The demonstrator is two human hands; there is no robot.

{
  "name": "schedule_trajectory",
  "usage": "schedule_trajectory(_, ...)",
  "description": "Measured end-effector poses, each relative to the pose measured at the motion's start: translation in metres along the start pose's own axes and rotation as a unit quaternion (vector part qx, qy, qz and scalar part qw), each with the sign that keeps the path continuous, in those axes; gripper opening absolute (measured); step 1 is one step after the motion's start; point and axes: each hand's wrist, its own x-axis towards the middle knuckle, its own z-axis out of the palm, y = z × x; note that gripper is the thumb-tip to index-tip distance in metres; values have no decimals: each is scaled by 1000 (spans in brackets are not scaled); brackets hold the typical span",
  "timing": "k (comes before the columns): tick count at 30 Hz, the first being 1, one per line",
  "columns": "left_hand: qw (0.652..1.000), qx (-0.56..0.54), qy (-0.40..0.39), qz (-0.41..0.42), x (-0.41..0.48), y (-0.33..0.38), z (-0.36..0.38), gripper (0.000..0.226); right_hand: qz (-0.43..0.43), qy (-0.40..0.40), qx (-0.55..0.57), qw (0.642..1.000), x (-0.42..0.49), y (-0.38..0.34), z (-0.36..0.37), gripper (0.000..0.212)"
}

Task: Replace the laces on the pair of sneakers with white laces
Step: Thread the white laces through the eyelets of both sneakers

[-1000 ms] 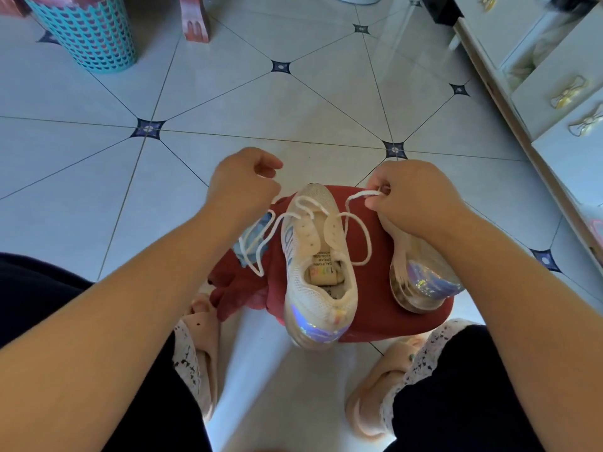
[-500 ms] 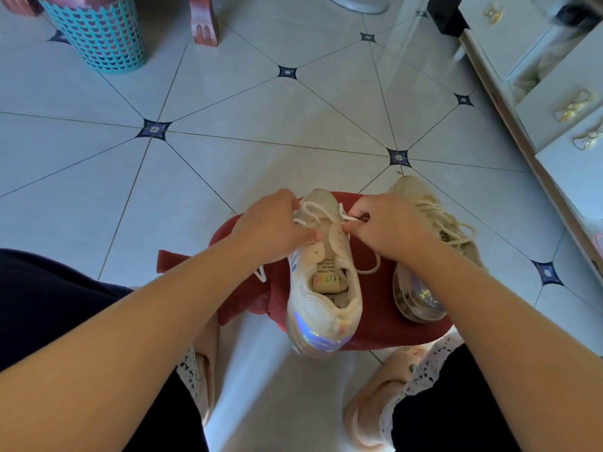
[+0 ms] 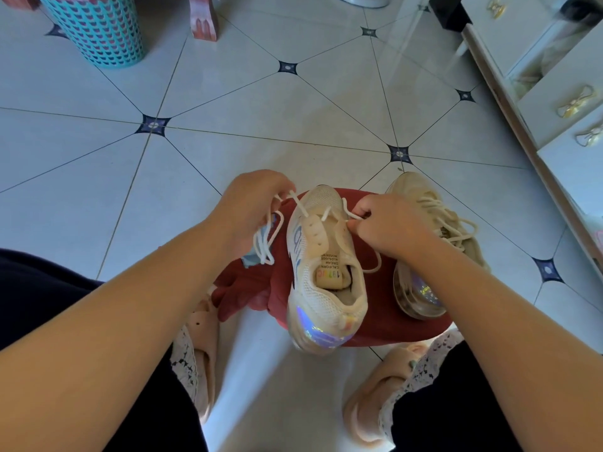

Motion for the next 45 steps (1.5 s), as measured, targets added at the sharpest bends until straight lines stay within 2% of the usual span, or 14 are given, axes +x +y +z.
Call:
schedule_trajectory(3,979,-193,-46,-49,-4,9,-7,30,5,-1,9,1000,0,-1,1,19)
schedule_trajectory(6,966,-239,-63,-77,-5,16,-12,32,6,4,9,1000,0,-1,1,19)
schedule_trajectory(10,980,-171,-86,-52,-11,19,-6,32,1,18,0,1000,-2,-2,-1,22)
schedule_trajectory(12,999,4,-43,6,-14,19,-2,28,-9,3,6,1000,-4,-3,-4,23)
schedule_trajectory(14,972,219,21,76,-10,14,-1,23,-24,-20,28,999,-6,-4,-12,17)
schedule_trajectory(17,918,359,86,143,-4,4,-4,28,-3,-7,92,996,-8,-3,-31,30)
schedule_trajectory(20,886,366,146,245,-4,5,-6,30,18,-6,277,961,-13,-3,-43,37)
schedule_trajectory(23,905,244,141,317,-10,15,-2,11,-8,31,343,939,-16,-12,-47,30)
schedule_trajectory(25,919,232,110,300,-12,18,1,5,-20,54,361,931,-15,-18,-46,20)
schedule_trajectory(29,918,357,11,173,-9,-4,16,29,-57,70,271,958,-13,-24,-31,17)
schedule_trajectory(33,900,413,4,140,-9,-22,24,41,-37,45,277,959,-9,-30,-14,21)
schedule_trajectory(36,900,414,6,134,-6,-19,22,35,-27,25,300,953,-8,-31,-3,22)
schedule_trajectory(39,919,379,5,105,-6,-19,18,22,-23,25,291,956,-9,-29,4,16)
schedule_trajectory(45,985,174,6,-10,-7,-19,9,19,-59,41,214,974,-11,-32,5,17)
